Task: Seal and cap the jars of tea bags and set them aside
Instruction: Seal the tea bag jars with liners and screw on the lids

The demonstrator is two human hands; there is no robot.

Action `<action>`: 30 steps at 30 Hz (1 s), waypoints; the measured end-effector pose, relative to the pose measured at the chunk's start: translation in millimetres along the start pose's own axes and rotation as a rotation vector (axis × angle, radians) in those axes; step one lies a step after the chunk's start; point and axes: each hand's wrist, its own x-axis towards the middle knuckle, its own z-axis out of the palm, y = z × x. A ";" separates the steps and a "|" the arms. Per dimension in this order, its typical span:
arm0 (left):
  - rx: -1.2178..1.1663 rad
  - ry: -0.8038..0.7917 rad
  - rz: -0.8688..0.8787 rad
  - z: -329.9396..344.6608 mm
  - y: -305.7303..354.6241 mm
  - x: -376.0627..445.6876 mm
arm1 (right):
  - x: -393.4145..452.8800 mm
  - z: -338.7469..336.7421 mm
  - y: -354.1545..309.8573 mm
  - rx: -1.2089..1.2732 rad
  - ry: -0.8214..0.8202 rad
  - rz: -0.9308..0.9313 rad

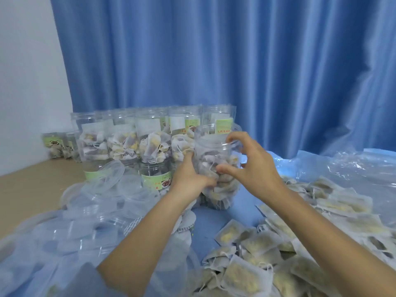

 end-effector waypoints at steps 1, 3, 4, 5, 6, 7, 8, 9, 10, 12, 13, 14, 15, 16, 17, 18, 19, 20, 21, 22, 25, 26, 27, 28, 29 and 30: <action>-0.005 -0.013 -0.015 1.9 -5.3 -6.2 | -7.3 4.7 3.8 -0.016 -0.025 -0.001; -0.038 0.003 -0.032 6.9 -15.7 -14.6 | -20.4 16.9 13.9 -0.050 -0.070 0.002; -0.066 0.032 -0.037 9.2 -20.3 -17.1 | -26.0 23.9 19.1 -0.061 -0.095 0.013; -0.112 0.069 -0.037 11.3 -24.7 -18.5 | -30.5 30.8 23.6 -0.063 -0.119 0.033; -0.168 0.105 -0.033 13.0 -28.5 -19.6 | -33.9 37.7 27.3 -0.055 -0.136 0.052; -0.224 0.134 -0.031 14.4 -31.0 -21.4 | -36.5 44.4 29.7 -0.041 -0.144 0.064; -0.275 0.158 -0.026 15.9 -33.8 -22.0 | -38.1 50.8 31.5 -0.020 -0.143 0.070; -0.308 0.181 -0.020 17.7 -37.4 -22.1 | -39.8 56.8 32.9 0.007 -0.137 0.074; -0.314 0.204 -0.013 19.7 -41.4 -22.0 | -41.1 61.9 35.0 0.036 -0.133 0.083; -0.272 0.243 0.002 23.2 -47.5 -24.8 | -44.0 69.1 40.4 0.098 -0.128 0.127; -0.248 0.254 0.002 25.8 -50.5 -26.4 | -45.8 71.1 43.7 0.130 -0.120 0.165; -0.232 0.258 0.004 28.6 -53.8 -27.9 | -47.1 72.0 47.6 0.158 -0.111 0.214; -0.216 0.261 0.011 31.7 -57.8 -28.3 | -47.8 71.2 52.0 0.187 -0.107 0.281; -0.203 0.263 0.016 34.9 -60.6 -29.3 | -48.1 69.7 56.7 0.217 -0.118 0.366; -0.189 0.266 0.016 37.4 -61.8 -31.0 | -48.5 67.3 61.1 0.238 -0.147 0.456; -0.176 0.268 0.015 39.7 -63.2 -32.0 | -48.8 65.4 65.3 0.237 -0.192 0.533; -0.162 0.269 0.016 41.6 -64.6 -32.3 | -49.7 63.3 68.2 0.200 -0.256 0.587; -0.152 0.268 0.017 42.8 -65.6 -32.4 | -50.8 61.4 69.1 0.119 -0.341 0.612; -0.151 0.264 0.020 43.2 -65.8 -33.0 | -51.9 60.1 68.8 0.004 -0.439 0.610; -0.156 0.262 0.025 42.8 -65.1 -33.7 | -52.7 59.3 67.9 -0.120 -0.532 0.596; -0.206 0.278 0.011 37.6 -60.3 -33.4 | -55.1 58.6 61.8 -0.433 -0.697 0.518; -0.248 0.285 0.000 34.5 -58.2 -33.3 | -55.2 58.6 60.5 -0.484 -0.705 0.496; -0.297 0.293 -0.010 30.8 -55.7 -33.4 | -55.0 58.0 59.6 -0.499 -0.706 0.488; -0.341 0.302 -0.018 26.5 -53.2 -33.3 | -54.0 56.7 57.8 -0.485 -0.698 0.484; -0.375 0.313 -0.024 21.4 -50.7 -33.2 | -52.5 54.6 55.6 -0.454 -0.678 0.469; -0.406 0.326 -0.032 16.2 -48.6 -32.7 | -50.1 51.1 52.4 -0.422 -0.651 0.434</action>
